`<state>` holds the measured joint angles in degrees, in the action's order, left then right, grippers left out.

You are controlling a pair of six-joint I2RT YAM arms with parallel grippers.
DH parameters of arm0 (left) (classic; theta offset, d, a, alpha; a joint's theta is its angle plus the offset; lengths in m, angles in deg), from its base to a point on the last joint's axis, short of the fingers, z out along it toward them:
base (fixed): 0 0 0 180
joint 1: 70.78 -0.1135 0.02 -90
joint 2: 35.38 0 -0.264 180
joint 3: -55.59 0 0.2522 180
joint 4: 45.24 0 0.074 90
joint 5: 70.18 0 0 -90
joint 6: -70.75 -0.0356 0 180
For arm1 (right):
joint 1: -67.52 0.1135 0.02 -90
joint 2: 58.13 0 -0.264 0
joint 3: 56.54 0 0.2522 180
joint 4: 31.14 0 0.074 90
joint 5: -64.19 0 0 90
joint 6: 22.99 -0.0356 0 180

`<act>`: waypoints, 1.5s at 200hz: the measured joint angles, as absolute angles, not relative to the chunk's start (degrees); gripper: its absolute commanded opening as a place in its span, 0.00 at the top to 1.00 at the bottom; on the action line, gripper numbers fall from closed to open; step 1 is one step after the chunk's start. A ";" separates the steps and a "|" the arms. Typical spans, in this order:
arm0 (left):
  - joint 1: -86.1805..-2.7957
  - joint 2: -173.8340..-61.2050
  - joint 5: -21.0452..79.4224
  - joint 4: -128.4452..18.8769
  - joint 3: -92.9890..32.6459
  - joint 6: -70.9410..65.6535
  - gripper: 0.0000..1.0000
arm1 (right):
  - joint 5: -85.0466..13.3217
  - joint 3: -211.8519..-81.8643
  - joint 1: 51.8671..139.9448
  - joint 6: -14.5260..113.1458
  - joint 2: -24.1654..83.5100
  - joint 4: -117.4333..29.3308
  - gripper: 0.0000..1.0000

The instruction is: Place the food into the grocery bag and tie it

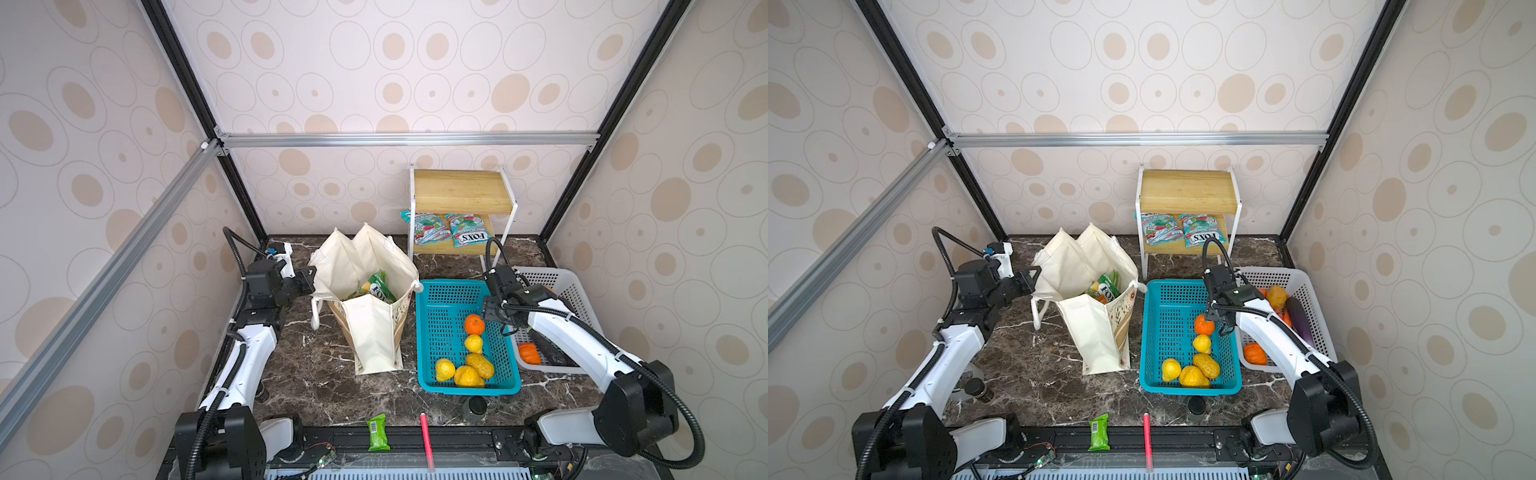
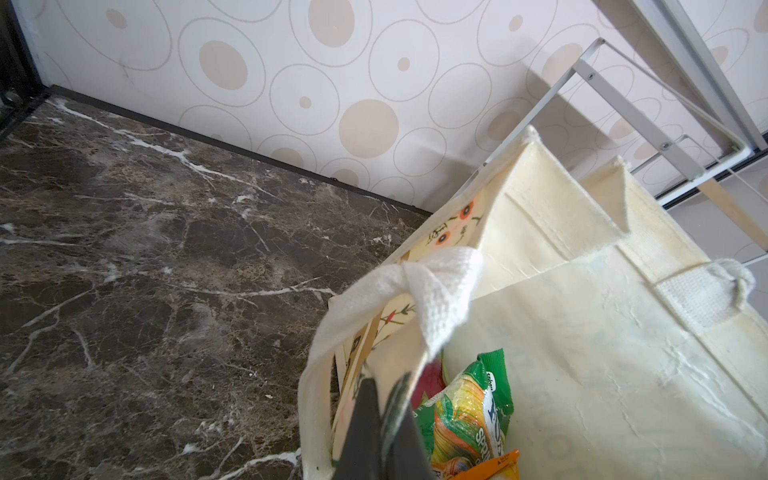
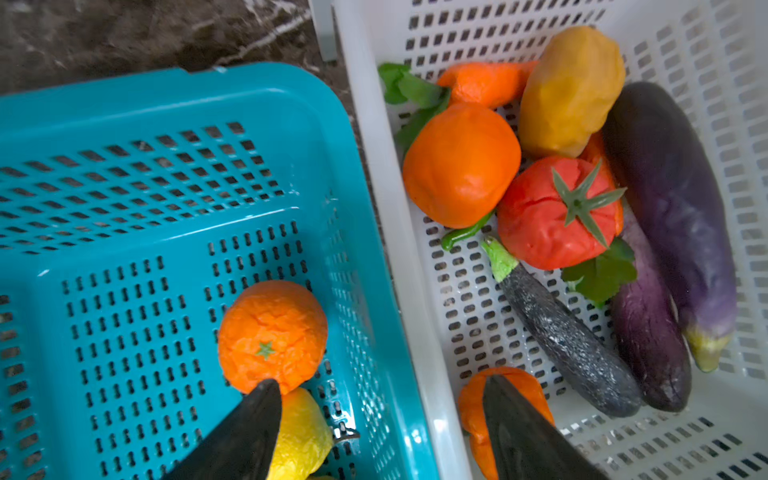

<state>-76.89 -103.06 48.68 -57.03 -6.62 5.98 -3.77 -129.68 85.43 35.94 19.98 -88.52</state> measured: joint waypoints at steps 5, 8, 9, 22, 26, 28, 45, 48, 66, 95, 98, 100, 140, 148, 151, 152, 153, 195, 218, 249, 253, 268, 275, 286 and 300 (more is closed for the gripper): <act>-76.89 -103.06 48.68 -57.00 -6.62 5.98 1.00 | -4.42 -128.96 84.52 35.96 19.93 -88.10 0.22; -76.89 -103.06 48.68 -57.03 -6.62 5.98 1.00 | -4.90 -128.43 83.97 36.03 19.91 -87.80 0.22; -76.89 -103.06 48.68 -57.03 -6.62 5.98 1.00 | -4.97 -128.32 83.84 36.07 19.89 -87.73 0.22; -76.89 -103.06 48.68 -57.03 -6.62 5.98 1.00 | -6.59 -126.44 81.78 36.27 19.87 -86.53 0.22; -76.89 -103.06 48.68 -57.03 -6.62 5.96 1.00 | -6.89 -125.96 81.28 36.38 19.87 -86.20 0.22; -76.89 -103.06 48.68 -57.03 -6.62 5.98 1.00 | -7.05 -125.81 81.15 36.42 19.87 -86.09 0.22; -76.89 -103.06 48.68 -57.03 -6.62 5.98 1.00 | -9.28 -124.46 80.63 36.66 19.87 -84.76 0.23; -76.89 -103.06 48.68 -57.03 -6.62 5.98 1.00 | -9.67 -124.24 80.63 36.66 19.87 -84.43 0.23; -76.89 -103.06 48.68 -57.03 -6.62 5.98 1.00 | -12.51 -123.23 80.58 36.79 19.65 -82.77 0.24; -76.89 -103.06 48.64 -57.03 -6.62 5.96 1.00 | -16.18 -122.47 80.34 36.84 18.73 -81.54 0.30; -76.89 -103.06 48.64 -57.03 -6.62 5.96 1.00 | -16.73 -122.29 80.28 36.97 18.51 -81.30 0.31; -76.89 -103.06 48.64 -57.03 -6.62 5.96 1.00 | -17.03 -122.14 80.23 36.84 18.34 -81.22 0.31; -76.89 -103.06 48.64 -57.05 -6.62 5.94 1.00 | -21.78 -120.00 80.45 36.36 16.15 -79.27 0.39; -76.89 -103.06 48.64 -57.05 -6.62 5.94 1.00 | -22.15 -119.69 80.50 36.16 16.15 -78.97 0.40; -76.89 -103.06 48.64 -57.05 -6.62 5.94 1.00 | -22.35 -119.56 80.52 36.27 16.15 -78.86 0.39; -76.89 -103.06 48.64 -57.05 -6.62 5.94 1.00 | -22.48 -119.52 80.52 36.25 16.15 -78.75 0.40; -76.89 -103.06 48.64 -57.05 -6.62 5.94 1.00 | -22.50 -119.47 80.52 36.18 16.15 -78.75 0.39; -76.89 -103.06 48.61 -57.07 -6.62 5.94 1.00 | -22.24 -118.40 84.01 35.33 16.65 -77.65 0.38; -76.91 -103.06 48.35 -57.00 -6.62 5.94 1.00 | -22.15 -118.42 86.37 34.74 17.53 -77.09 0.37; -76.91 -103.06 47.91 -56.94 -6.62 5.59 1.00 | -20.97 -118.73 87.95 33.99 18.64 -77.09 0.32; -76.91 -103.06 47.89 -56.94 -6.62 5.57 1.00 | -20.82 -118.77 88.01 33.89 18.62 -77.13 0.31; -76.91 -103.06 47.83 -56.96 -6.62 5.52 1.00 | -19.94 -119.21 88.23 33.78 18.58 -77.87 0.27; -76.91 -103.06 47.78 -56.96 -6.62 5.48 1.00 | -19.46 -119.56 88.32 33.69 18.43 -78.66 0.24; -76.91 -103.06 47.76 -56.96 -6.62 5.42 1.00 | -18.26 -120.15 88.41 33.43 17.51 -79.99 0.18; -76.91 -103.01 47.74 -56.96 -6.62 5.37 1.00 | -17.10 -121.07 88.45 33.62 15.39 -81.68 0.11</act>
